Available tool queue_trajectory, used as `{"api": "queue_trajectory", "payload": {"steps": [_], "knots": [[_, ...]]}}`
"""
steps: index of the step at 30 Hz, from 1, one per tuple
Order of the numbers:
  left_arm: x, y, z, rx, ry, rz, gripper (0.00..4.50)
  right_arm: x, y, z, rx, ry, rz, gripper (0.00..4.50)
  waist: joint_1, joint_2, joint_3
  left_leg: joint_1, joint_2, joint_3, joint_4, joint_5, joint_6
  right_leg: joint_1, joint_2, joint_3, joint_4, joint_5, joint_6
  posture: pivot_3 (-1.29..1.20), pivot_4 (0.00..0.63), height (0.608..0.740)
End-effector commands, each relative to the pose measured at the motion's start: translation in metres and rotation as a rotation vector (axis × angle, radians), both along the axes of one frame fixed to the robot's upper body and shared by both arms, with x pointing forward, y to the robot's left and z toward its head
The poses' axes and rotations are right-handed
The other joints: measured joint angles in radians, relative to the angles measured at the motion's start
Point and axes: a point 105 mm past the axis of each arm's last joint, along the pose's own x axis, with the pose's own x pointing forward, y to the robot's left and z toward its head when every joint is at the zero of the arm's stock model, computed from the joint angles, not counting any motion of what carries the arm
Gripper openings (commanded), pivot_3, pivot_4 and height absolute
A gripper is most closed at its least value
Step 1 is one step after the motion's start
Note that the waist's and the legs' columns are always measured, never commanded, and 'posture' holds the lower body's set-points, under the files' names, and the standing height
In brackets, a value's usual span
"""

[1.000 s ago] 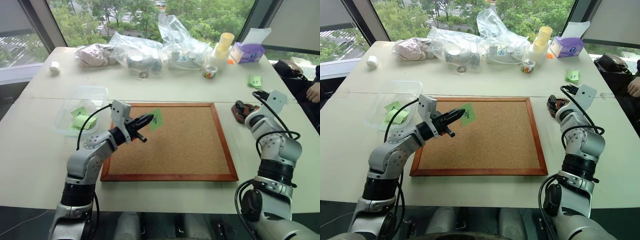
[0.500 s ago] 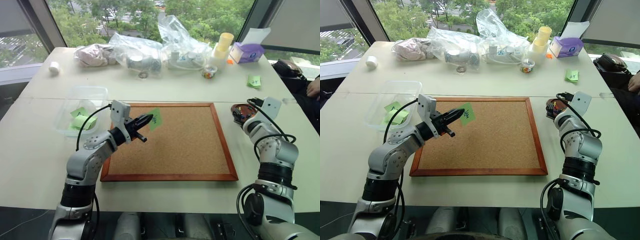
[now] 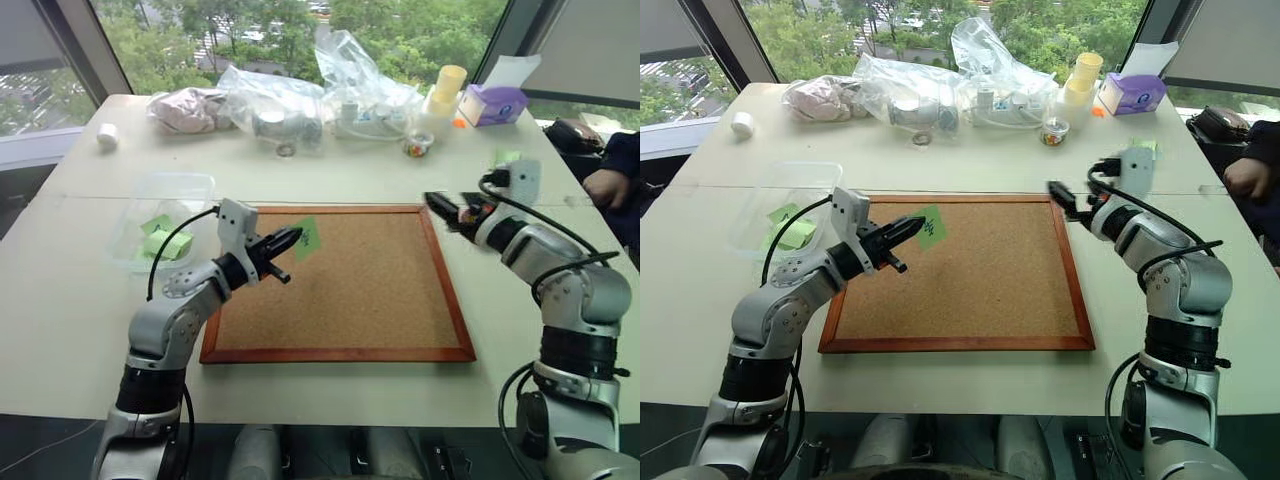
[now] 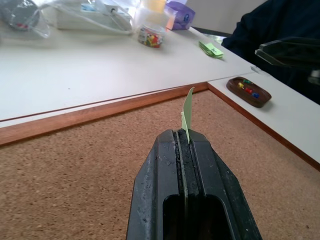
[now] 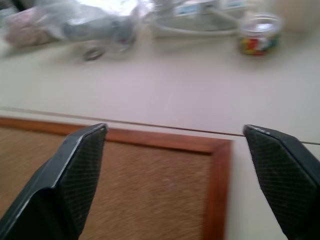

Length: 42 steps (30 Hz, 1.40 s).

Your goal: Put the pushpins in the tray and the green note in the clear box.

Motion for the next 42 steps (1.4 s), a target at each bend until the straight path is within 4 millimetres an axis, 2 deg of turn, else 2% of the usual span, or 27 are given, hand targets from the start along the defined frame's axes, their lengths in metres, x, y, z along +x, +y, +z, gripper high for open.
{"api": "queue_trajectory", "payload": {"steps": [1,3,6,9,13,17,18,19,20,21,26,28,32,34,36,39,42], "knots": [[0.01,0.027,0.036,-0.011,-0.145,0.17,0.0,-0.035,0.032,0.017,-0.044,-0.068,0.265,4.47,0.001,0.0,0.0,0.0,0.0,0.0,0.0,0.0,0.0,0.0,0.0,0.0,0.0,0.0,0.0,0.0,0.15,0.74],[0.017,0.049,0.05,-0.01,-0.19,0.304,0.0,-0.045,0.04,0.016,-0.083,-0.072,0.343,4.47,0.002,-0.001,0.0,0.0,0.0,-0.001,0.0,0.0,0.001,0.0,-0.001,0.0,0.0,0.0,0.0,0.0,0.15,0.74],[0.022,0.087,0.071,0.001,-0.264,0.504,0.0,-0.047,0.045,0.01,-0.136,-0.074,0.388,4.47,0.002,-0.002,0.0,0.0,0.0,-0.001,0.001,-0.001,0.001,0.001,-0.001,0.0,0.0,0.0,0.0,0.0,0.15,0.74],[0.023,0.127,0.078,0.001,-0.266,0.699,0.0,-0.045,0.049,0.003,-0.162,-0.067,0.408,4.47,0.0,-0.002,0.0,0.0,0.0,-0.001,0.001,-0.001,0.001,0.0,-0.001,0.0,0.0,0.0,0.0,0.0,0.15,0.74],[0.02,0.163,0.054,0.085,-0.212,0.842,0.0,-0.047,0.055,-0.005,-0.216,-0.092,0.461,4.47,0.001,-0.001,0.0,0.0,0.0,-0.001,0.001,-0.001,0.001,0.0,-0.001,0.0,0.0,0.0,0.0,0.0,0.15,0.74],[0.015,0.183,0.029,0.176,-0.161,0.904,0.0,-0.045,0.056,-0.012,-0.247,-0.096,0.474,4.47,0.002,-0.003,0.0,0.0,0.0,0.0,0.001,-0.001,0.001,0.0,-0.001,0.0,0.0,0.0,0.0,0.0,0.15,0.74],[0.015,0.186,0.027,0.18,-0.156,0.913,0.66,-0.044,0.056,-0.013,-0.25,-0.099,0.474,4.5,0.004,-0.003,0.001,0.0,0.0,0.0,0.001,-0.001,0.001,0.0,-0.001,0.0,0.0,0.0,0.0,0.0,0.15,0.74],[0.014,0.187,0.025,0.187,-0.153,0.918,0.93,-0.043,0.056,-0.013,-0.252,-0.101,0.473,4.5,0.006,-0.004,0.001,0.0,0.0,0.0,0.001,-0.001,0.001,0.0,-0.001,-0.001,0.0,0.0,0.0,0.0,0.15,0.74],[0.014,0.188,0.025,0.202,-0.155,0.914,1.49,-0.043,0.055,-0.013,-0.258,-0.104,0.474,4.5,0.007,-0.004,0.0,0.0,0.0,0.0,0.001,-0.001,0.001,0.0,-0.002,-0.001,0.0,0.0,0.0,0.0,0.15,0.74],[0.014,0.187,0.024,0.215,-0.158,0.91,1.79,-0.043,0.055,-0.014,-0.261,-0.106,0.475,4.5,0.007,-0.004,0.0,0.0,0.0,0.0,0.001,-0.001,0.001,0.0,-0.002,-0.001,0.0,0.0,0.0,0.0,0.15,0.74],[0.01,0.174,0.034,0.161,-0.183,0.777,4.32,-0.043,0.045,-0.012,-0.303,-0.11,0.479,4.5,0.004,-0.004,0.0,0.0,0.0,0.0,0.001,-0.001,0.001,0.0,-0.002,-0.001,0.0,0.0,0.0,0.0,0.15,0.74],[0.008,0.166,0.037,0.162,-0.192,0.708,4.41,-0.043,0.041,-0.012,-0.307,-0.108,0.478,4.5,0.002,-0.004,0.0,0.0,0.0,0.0,0.001,-0.001,0.001,0.0,-0.002,-0.001,0.0,0.0,0.0,0.0,0.15,0.74],[-0.001,0.135,0.043,0.154,-0.201,0.497,4.41,-0.041,0.027,-0.011,-0.334,-0.101,0.452,4.5,0.001,-0.004,0.0,0.0,0.0,0.0,0.001,-0.001,0.001,0.0,-0.002,-0.001,0.0,0.0,0.0,0.0,0.15,0.74],[-0.011,0.114,0.044,0.136,-0.177,0.345,4.41,-0.042,0.02,-0.009,-0.339,-0.098,0.447,4.5,0.001,-0.004,0.0,0.0,0.001,0.0,0.001,-0.001,0.001,0.0,-0.002,-0.001,0.0,0.0,0.0,0.0,0.15,0.74],[-0.018,0.103,0.044,0.135,-0.163,0.264,4.41,-0.043,0.016,-0.008,-0.341,-0.097,0.445,4.5,0.002,-0.004,0.0,0.0,0.001,0.0,0.001,-0.001,0.001,0.0,-0.002,-0.001,0.0,0.0,0.0,0.0,0.15,0.74],[-0.046,0.068,0.039,0.143,-0.101,-0.002,4.41,-0.047,0.005,-0.006,-0.364,-0.089,0.432,4.5,0.001,-0.004,0.0,0.0,0.001,0.0,0.001,-0.001,0.001,0.0,-0.002,-0.001,0.0,0.0,0.0,0.0,0.15,0.74],[-0.061,0.056,0.031,0.209,-0.044,-0.123,4.41,-0.047,-0.003,-0.007,-0.383,-0.085,0.403,4.5,0.001,-0.004,0.0,0.0,0.001,0.0,0.001,-0.001,0.001,0.0,-0.002,0.0,0.0,0.0,0.0,0.0,0.15,0.74]]}}
